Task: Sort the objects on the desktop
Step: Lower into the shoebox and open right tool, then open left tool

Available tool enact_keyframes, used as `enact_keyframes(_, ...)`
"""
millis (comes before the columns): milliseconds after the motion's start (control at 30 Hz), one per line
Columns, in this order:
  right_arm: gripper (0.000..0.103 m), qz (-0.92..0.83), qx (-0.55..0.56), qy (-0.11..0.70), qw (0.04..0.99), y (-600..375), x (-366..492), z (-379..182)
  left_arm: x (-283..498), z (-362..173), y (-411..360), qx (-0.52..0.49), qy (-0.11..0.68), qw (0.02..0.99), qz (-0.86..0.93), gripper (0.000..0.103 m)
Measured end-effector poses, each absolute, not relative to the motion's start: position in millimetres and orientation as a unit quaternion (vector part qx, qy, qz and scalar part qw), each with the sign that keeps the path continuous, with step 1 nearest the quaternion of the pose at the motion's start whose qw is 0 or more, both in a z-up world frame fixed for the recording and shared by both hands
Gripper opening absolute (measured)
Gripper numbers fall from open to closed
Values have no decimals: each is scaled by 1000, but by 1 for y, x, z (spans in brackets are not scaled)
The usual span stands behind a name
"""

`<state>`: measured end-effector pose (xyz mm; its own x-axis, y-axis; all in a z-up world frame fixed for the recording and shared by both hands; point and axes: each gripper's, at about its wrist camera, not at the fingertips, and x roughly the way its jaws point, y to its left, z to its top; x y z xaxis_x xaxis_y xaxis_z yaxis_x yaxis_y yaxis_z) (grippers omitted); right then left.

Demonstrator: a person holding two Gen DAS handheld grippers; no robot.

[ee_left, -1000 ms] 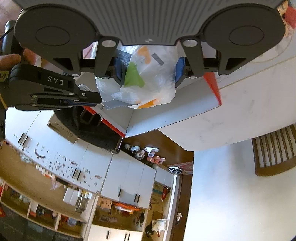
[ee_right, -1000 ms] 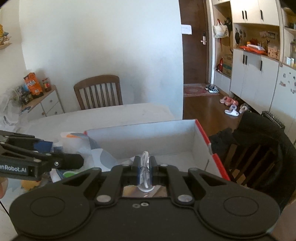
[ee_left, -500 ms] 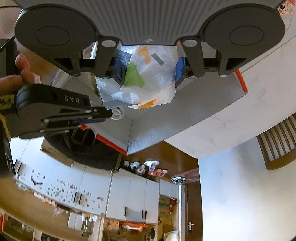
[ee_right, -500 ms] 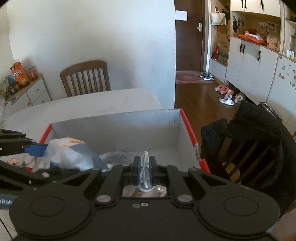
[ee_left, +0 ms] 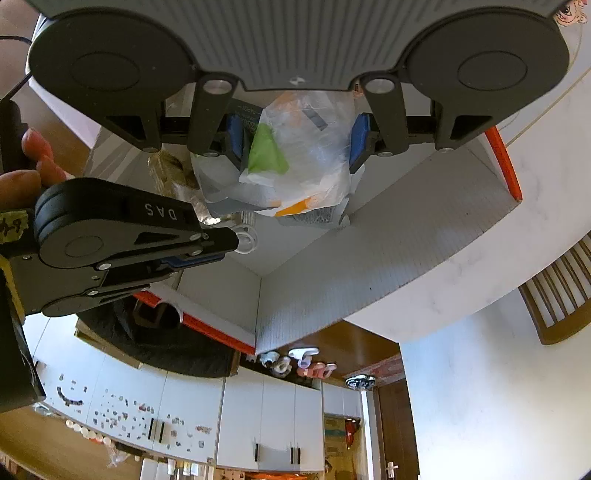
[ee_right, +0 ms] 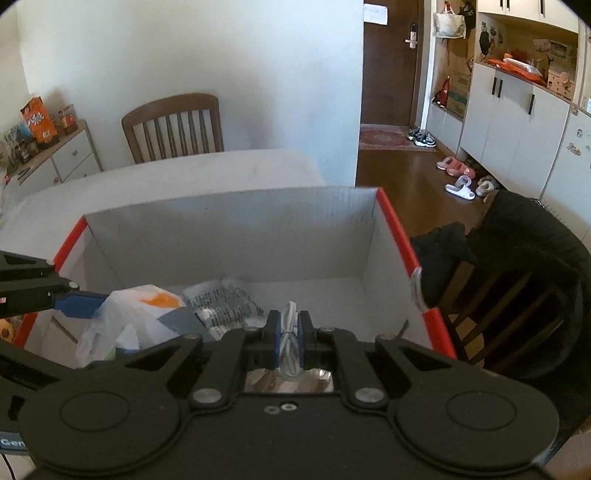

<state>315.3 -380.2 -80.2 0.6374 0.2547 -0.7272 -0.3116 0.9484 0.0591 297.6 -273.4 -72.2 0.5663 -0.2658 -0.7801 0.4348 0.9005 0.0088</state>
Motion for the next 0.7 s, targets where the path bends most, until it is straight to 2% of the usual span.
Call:
enact_keyframes(467,9,160,-48,436,884,-379,320,-89,308,-84,-276,111,462,857,-198,54)
enact_keyframes(700,24,163,-56,440,881,-377,319,-88,306,-85,-276,109,470,854,-196,57)
